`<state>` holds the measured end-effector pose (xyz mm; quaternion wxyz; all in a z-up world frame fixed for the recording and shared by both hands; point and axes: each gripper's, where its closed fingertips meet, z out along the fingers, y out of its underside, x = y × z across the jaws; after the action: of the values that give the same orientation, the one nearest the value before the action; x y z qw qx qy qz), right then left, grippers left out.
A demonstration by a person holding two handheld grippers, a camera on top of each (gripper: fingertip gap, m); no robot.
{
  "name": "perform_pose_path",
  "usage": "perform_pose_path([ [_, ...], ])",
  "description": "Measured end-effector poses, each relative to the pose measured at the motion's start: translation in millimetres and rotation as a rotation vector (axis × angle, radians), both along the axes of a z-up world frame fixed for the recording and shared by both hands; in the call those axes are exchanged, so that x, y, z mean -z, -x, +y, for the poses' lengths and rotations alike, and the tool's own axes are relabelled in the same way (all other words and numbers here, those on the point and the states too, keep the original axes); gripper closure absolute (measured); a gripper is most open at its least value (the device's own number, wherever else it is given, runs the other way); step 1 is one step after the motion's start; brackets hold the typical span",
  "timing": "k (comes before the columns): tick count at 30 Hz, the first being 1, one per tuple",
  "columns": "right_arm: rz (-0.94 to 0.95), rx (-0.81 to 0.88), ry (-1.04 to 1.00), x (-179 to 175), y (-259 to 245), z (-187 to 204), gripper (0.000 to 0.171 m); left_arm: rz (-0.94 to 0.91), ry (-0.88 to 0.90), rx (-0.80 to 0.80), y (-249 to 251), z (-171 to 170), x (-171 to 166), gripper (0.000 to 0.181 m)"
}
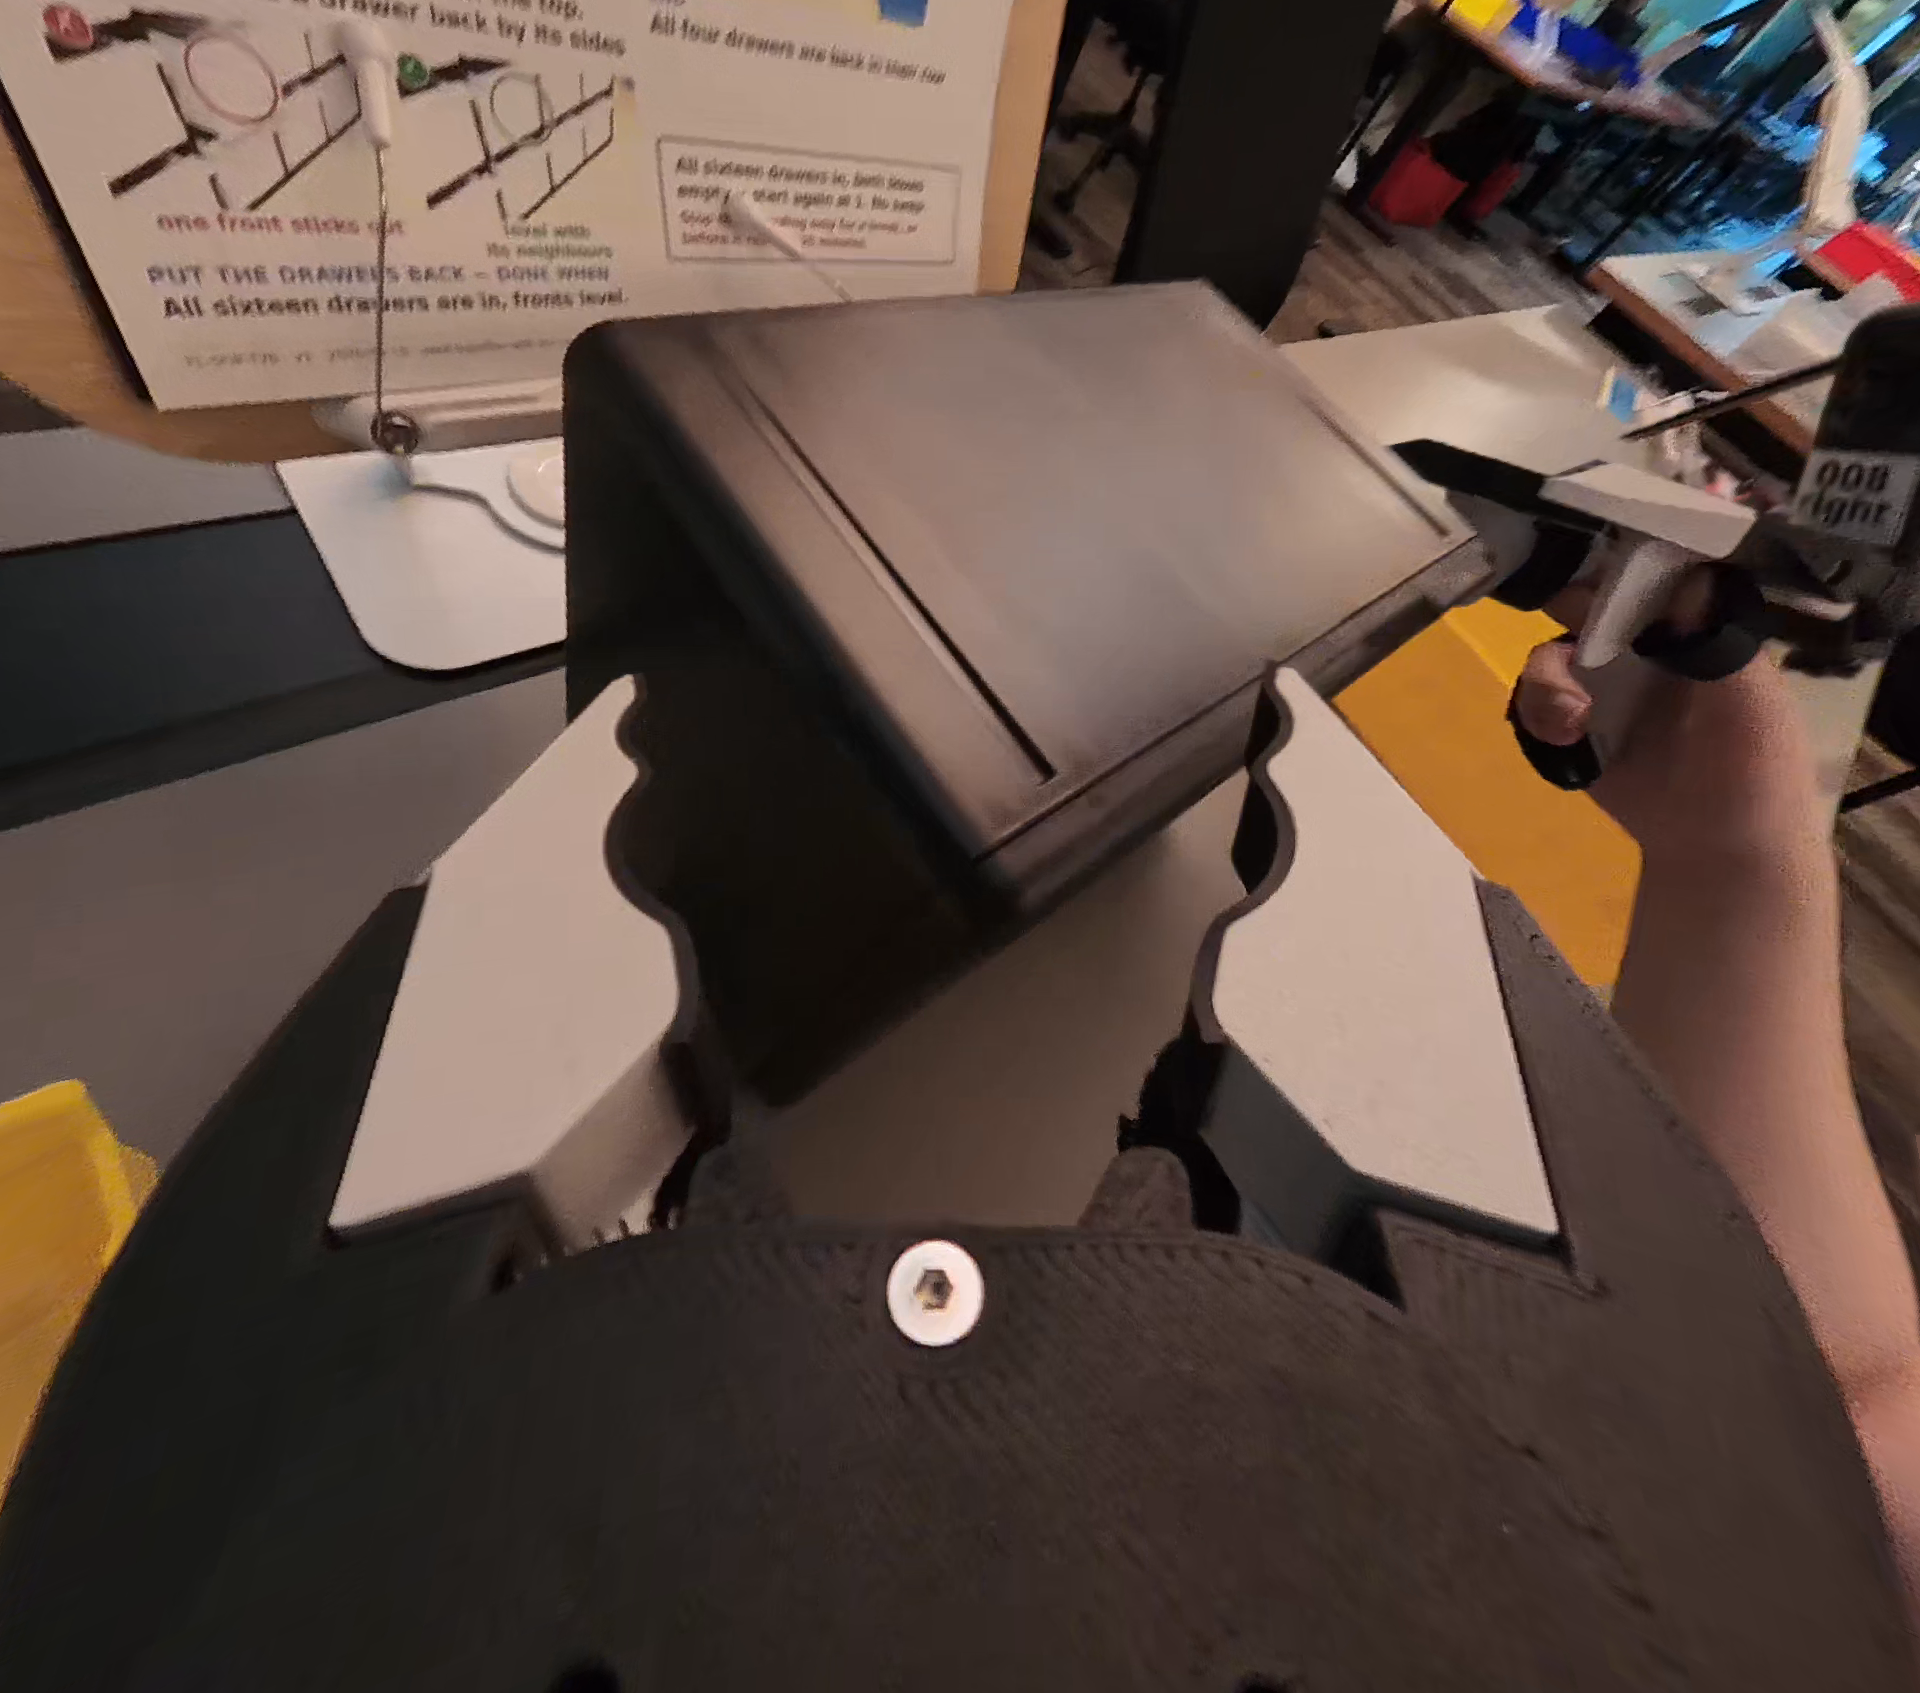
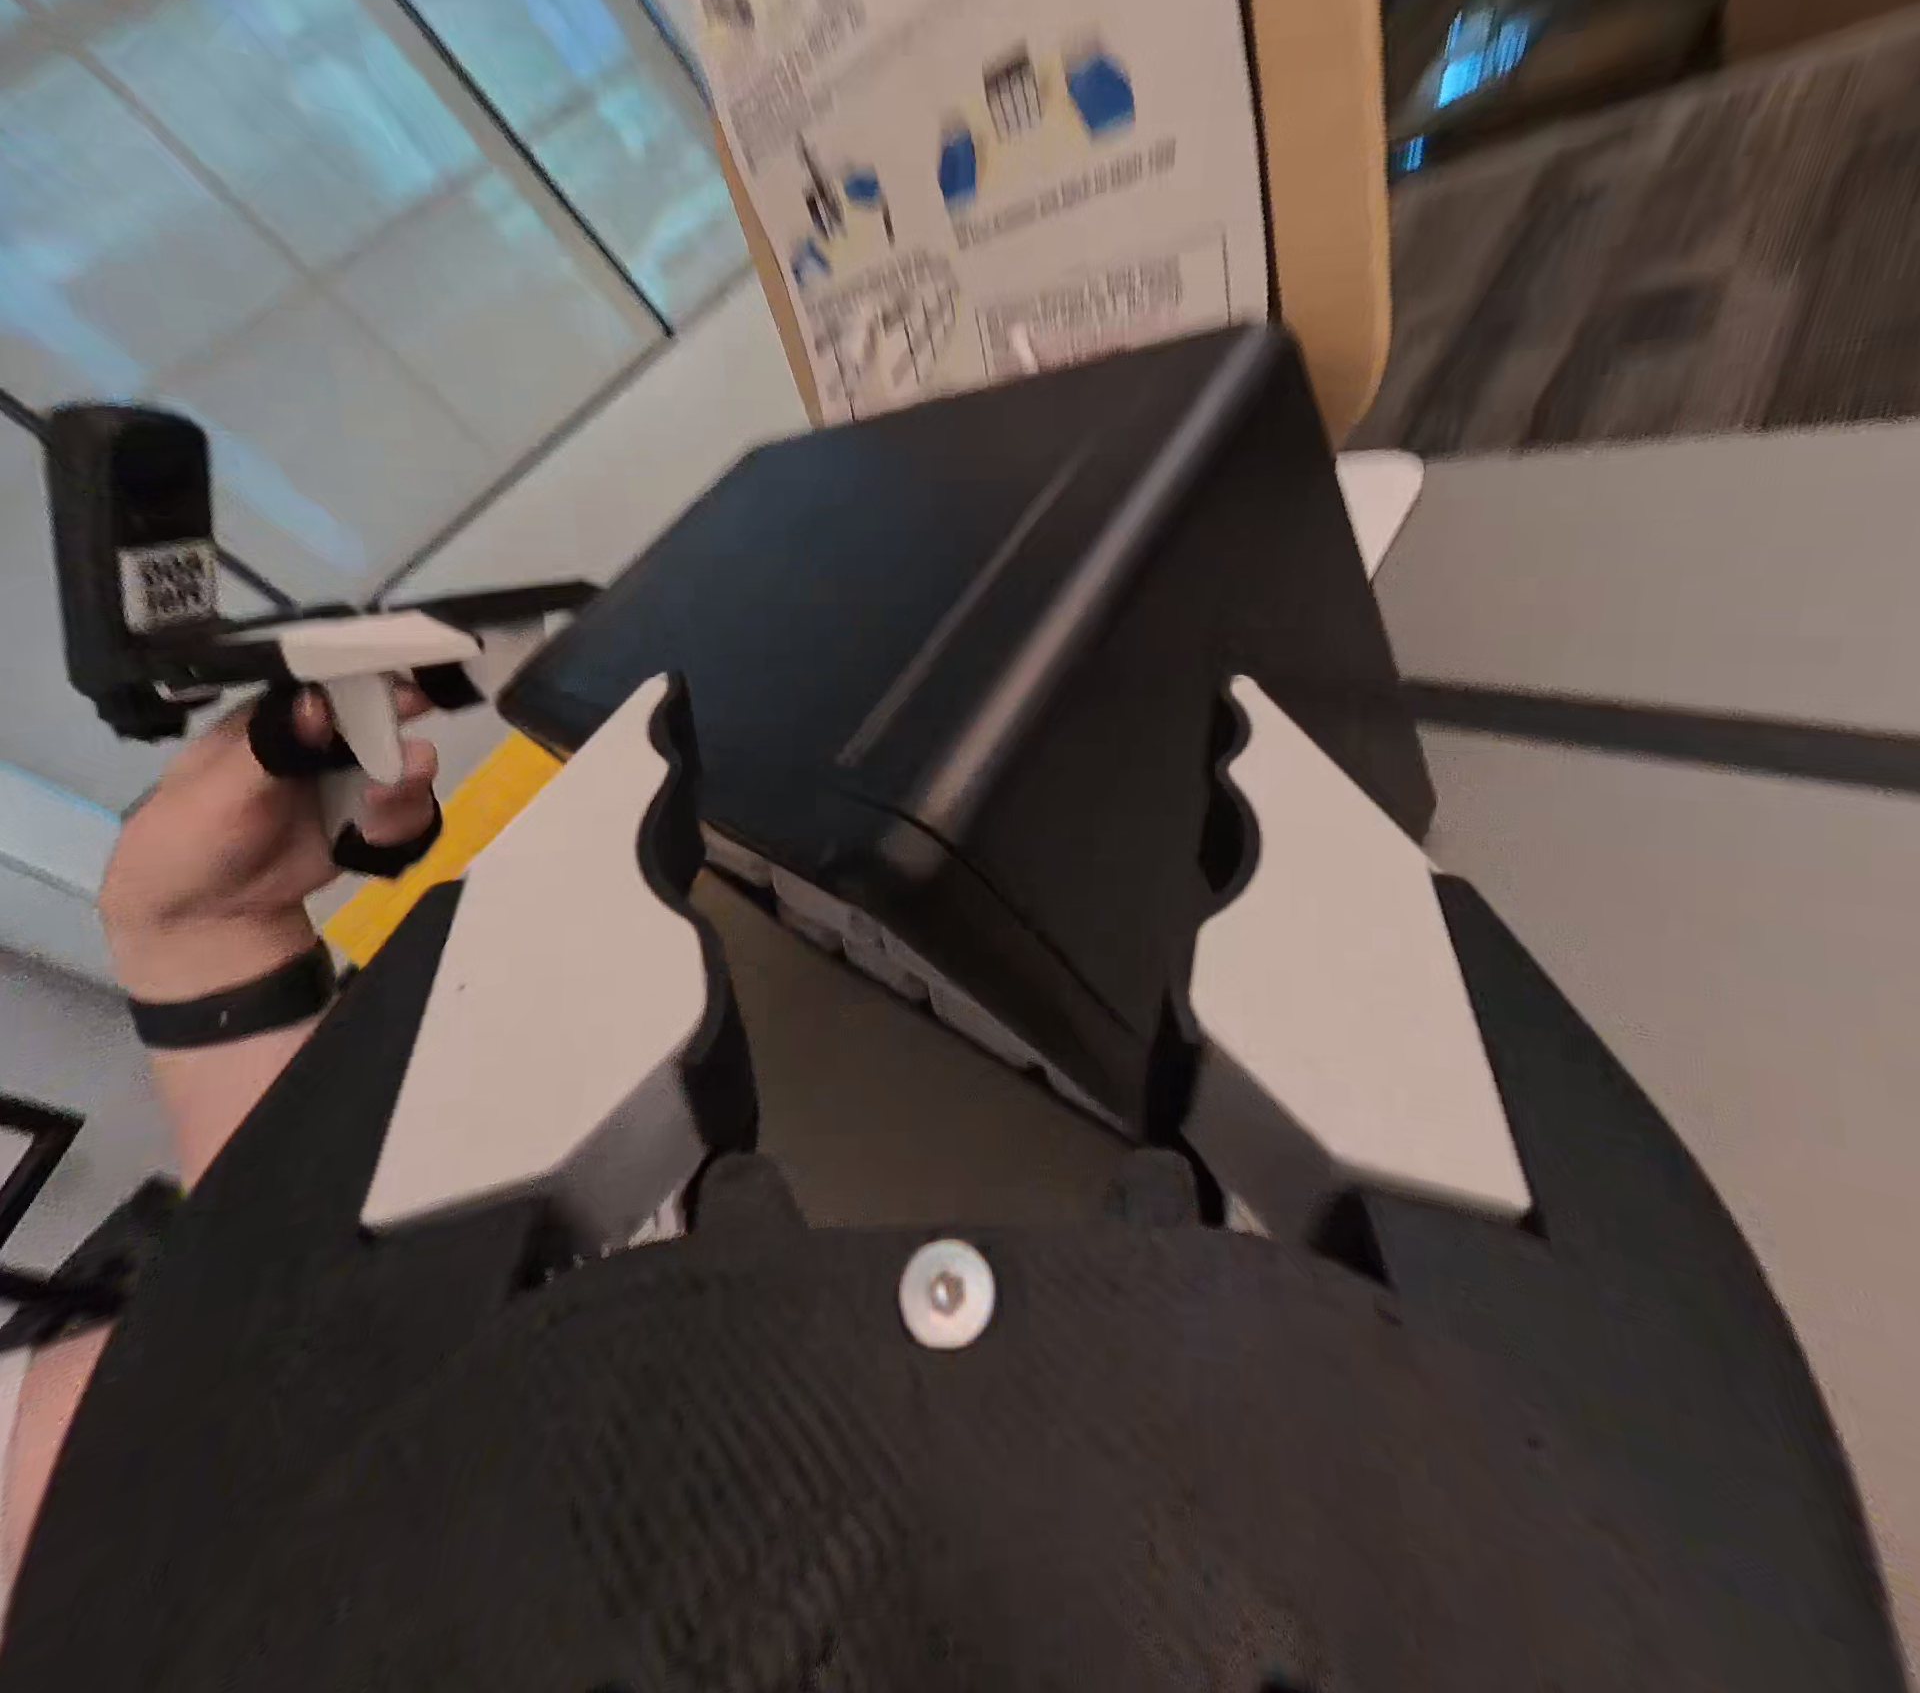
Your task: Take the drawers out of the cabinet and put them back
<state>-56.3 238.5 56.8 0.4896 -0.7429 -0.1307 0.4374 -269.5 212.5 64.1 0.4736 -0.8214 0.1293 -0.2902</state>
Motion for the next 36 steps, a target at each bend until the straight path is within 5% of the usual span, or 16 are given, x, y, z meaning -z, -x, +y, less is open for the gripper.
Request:
perform_pose_path([
  [4, -0.06, -0.024, 0.132, 20, 7, 1, 0.093, 0.012, 0.112, 0.028, -4, 4, 24, 0.074],
  [8, -0.044, 0.003, 0.158, 20, 7, 0, 0.095, -0.05, 0.152, 0.083, -11, 2, 27, 0.086],
  [25, -0.116, 0.004, 0.18, 18, 10, -18, 0.096, -0.022, 0.148, 0.126, -5, -9, 24, 0.088],
  [28, -0.107, 0.037, -0.031, -19, 8, -19, 0.102, -0.07, 0.058, 0.15, 4, -23, -4, 0.102],
  [29, -0.144, 0.053, -0.112, -28, 8, -21, 0.115, -0.093, 0.005, 0.131, 11, -31, -20, 0.103],
  [36, -0.491, -0.025, -0.298, -11, 23, -28, 0.156, 0.022, -0.396, -0.183, 70, -144, -105, 0.121],
])
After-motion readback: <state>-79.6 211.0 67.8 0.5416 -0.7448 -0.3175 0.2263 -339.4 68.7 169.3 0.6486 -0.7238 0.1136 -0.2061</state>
